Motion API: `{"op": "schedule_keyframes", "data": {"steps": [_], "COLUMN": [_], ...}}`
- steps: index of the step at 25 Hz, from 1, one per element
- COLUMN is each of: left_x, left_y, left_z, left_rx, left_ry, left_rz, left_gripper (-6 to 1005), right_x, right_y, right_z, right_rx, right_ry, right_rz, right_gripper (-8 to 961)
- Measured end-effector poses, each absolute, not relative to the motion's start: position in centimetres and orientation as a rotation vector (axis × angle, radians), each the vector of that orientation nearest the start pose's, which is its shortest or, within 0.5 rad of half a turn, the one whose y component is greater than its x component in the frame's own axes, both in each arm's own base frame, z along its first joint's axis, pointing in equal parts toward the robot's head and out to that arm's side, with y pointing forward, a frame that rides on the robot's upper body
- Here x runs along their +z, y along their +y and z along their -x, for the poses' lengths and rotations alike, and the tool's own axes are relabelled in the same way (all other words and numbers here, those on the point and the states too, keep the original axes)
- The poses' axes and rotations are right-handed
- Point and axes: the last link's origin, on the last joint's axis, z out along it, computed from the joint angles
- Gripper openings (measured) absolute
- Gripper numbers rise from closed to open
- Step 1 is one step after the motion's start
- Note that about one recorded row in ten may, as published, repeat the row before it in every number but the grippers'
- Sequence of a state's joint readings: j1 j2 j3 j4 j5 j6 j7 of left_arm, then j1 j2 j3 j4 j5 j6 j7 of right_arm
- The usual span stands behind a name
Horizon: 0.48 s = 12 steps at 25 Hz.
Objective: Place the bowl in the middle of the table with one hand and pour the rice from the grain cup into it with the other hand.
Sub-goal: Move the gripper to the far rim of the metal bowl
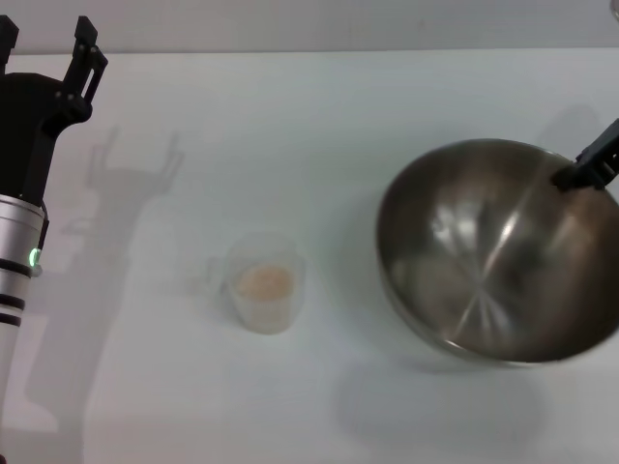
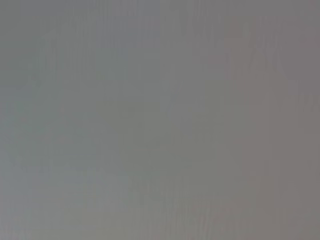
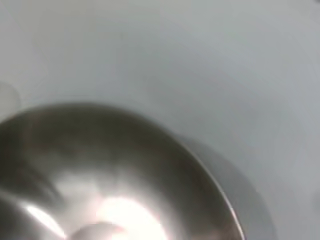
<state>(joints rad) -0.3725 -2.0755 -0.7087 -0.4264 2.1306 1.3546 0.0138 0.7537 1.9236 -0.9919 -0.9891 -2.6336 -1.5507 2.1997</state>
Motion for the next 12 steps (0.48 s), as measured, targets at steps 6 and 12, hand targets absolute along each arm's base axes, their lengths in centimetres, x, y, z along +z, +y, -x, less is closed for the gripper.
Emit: {"op": "schedule_keyframes", "data": {"steps": [6,12], "left_x": [-1.81,-1.83], "left_y": [31.86,31.86], "left_z": [26.69,26.67], "left_rx": [-0.958,-0.959], "left_ry": [-0.391,-0.392], "left_rz": [1.485,1.485], "left_gripper": [837,837], "right_x": [7.76,7.79], "right_y": [40.63,41.01], "right_z": [-23.68,-23.15], "right_rx": [-0.442,-0.409], "right_ry": [0.907,0.886], "right_rz": [2.548,2.546], "right_gripper": [58,36]}}
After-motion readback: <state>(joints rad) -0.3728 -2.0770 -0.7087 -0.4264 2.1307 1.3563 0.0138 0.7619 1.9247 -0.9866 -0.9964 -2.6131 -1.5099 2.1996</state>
